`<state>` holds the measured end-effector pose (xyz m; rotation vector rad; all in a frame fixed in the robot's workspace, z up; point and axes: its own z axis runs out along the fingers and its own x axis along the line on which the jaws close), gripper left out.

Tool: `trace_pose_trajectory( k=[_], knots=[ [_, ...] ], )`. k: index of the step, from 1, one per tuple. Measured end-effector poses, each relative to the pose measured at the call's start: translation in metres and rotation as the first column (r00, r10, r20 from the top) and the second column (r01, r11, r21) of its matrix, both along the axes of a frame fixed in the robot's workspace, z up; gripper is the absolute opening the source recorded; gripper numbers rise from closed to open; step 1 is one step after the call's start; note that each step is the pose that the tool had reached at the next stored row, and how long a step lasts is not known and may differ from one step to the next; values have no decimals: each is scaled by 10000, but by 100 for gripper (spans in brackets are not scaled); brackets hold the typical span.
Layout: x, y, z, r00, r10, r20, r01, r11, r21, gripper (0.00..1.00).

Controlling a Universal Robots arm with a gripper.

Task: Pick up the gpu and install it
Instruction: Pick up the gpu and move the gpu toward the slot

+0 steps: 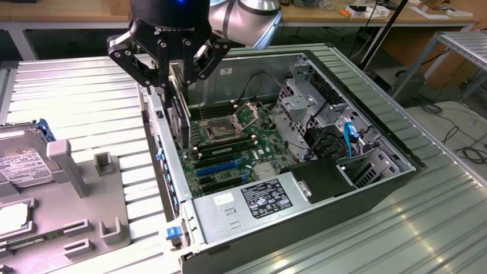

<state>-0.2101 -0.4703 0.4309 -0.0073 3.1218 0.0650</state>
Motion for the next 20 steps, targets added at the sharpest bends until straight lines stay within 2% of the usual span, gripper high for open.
trace_pose_trajectory(
  k=[12,20],
  knots=[
    [212,9,-5,10000,-1,0,1,10000,1,27],
    [421,15,-8,10000,0,0,0,10000,0,27]
  ],
)
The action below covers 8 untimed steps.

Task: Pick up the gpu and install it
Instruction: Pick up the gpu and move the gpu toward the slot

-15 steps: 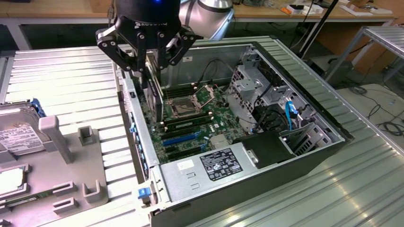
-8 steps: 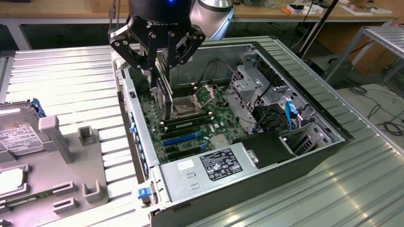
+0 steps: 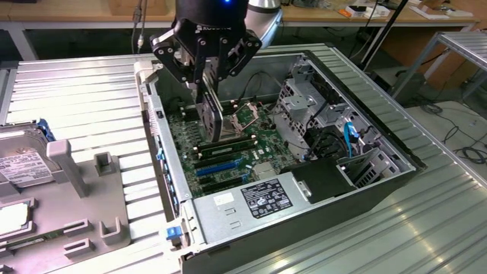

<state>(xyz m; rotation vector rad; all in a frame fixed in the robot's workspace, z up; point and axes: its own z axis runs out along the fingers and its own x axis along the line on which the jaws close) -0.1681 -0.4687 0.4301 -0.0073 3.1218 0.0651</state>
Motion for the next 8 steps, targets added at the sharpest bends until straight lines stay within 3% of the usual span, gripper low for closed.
trace_pose_trajectory(
  k=[8],
  knots=[
    [181,4,-3,10000,0,0,0,10000,0,27]
  ],
)
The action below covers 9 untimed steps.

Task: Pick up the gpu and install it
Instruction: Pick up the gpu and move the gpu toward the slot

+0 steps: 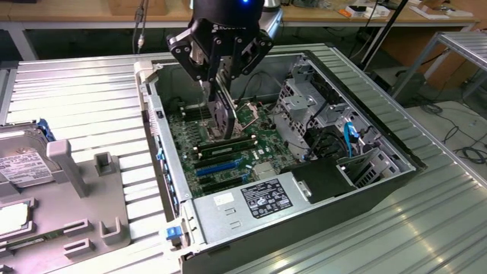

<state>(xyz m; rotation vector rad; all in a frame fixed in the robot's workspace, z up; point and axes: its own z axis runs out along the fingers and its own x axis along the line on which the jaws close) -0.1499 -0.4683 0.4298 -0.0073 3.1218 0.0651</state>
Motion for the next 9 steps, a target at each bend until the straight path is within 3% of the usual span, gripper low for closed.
trace_pose_trajectory(
  k=[9],
  knots=[
    [217,5,-4,10000,0,0,0,10000,0,27]
  ],
)
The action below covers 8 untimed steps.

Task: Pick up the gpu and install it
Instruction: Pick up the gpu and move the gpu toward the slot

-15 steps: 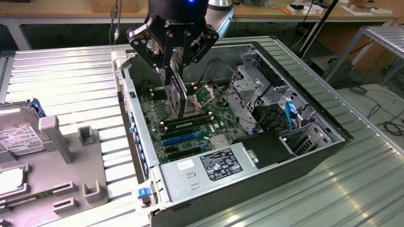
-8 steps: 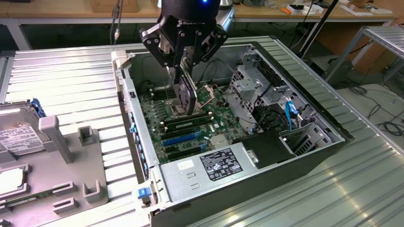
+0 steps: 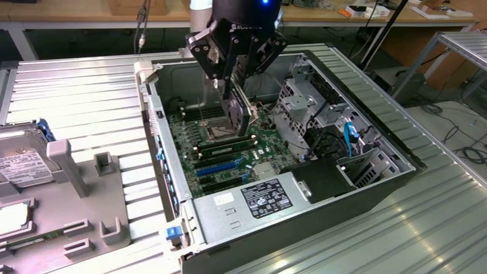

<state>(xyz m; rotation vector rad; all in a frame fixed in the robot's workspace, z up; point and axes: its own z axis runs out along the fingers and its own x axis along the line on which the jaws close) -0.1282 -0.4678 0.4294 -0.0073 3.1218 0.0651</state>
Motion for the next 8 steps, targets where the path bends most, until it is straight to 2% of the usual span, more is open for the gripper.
trace_pose_trajectory(
  k=[8],
  knots=[
    [187,5,-4,10000,0,0,0,10000,0,27]
  ],
)
